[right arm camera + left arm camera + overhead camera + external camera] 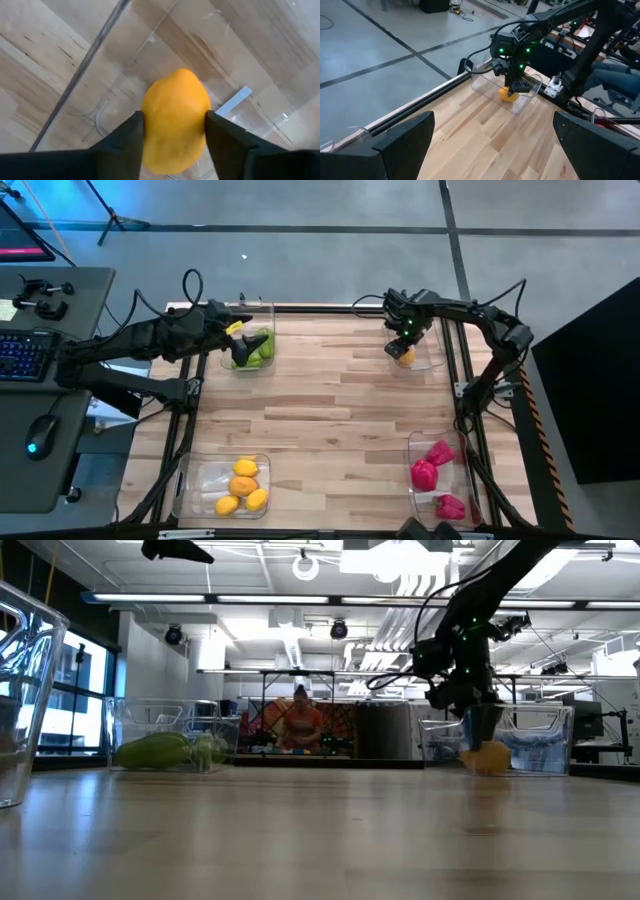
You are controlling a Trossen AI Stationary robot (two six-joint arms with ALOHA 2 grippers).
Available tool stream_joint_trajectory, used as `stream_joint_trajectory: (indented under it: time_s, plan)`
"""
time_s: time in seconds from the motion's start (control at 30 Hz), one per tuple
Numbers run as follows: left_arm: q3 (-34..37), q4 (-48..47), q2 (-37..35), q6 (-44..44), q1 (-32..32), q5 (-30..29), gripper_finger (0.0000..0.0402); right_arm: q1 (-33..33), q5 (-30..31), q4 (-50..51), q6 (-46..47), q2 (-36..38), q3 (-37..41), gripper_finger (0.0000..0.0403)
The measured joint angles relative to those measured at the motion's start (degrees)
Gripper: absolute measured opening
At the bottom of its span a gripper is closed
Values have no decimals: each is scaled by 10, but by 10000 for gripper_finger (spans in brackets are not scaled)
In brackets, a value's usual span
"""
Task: Sort produce into baskets
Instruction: Put the lemon into the bottom left transparent bin
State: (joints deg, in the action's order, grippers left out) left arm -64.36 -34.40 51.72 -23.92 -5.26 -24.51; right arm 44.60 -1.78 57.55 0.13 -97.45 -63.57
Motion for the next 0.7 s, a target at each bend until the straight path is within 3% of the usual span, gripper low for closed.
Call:
stream_joint_trajectory:
  time_s: [0.23,0.53,0.7]
  plan:
    - [0,1,-3,4,0,0,395,0,3,30,-14,30,-19,105]
    - [0,20,-35,19,0,0,395,-5,29,71,-8,111,-127,112]
    - [0,25,-53,-38,0,0,395,-65,-18,50,23,145,-165,109]
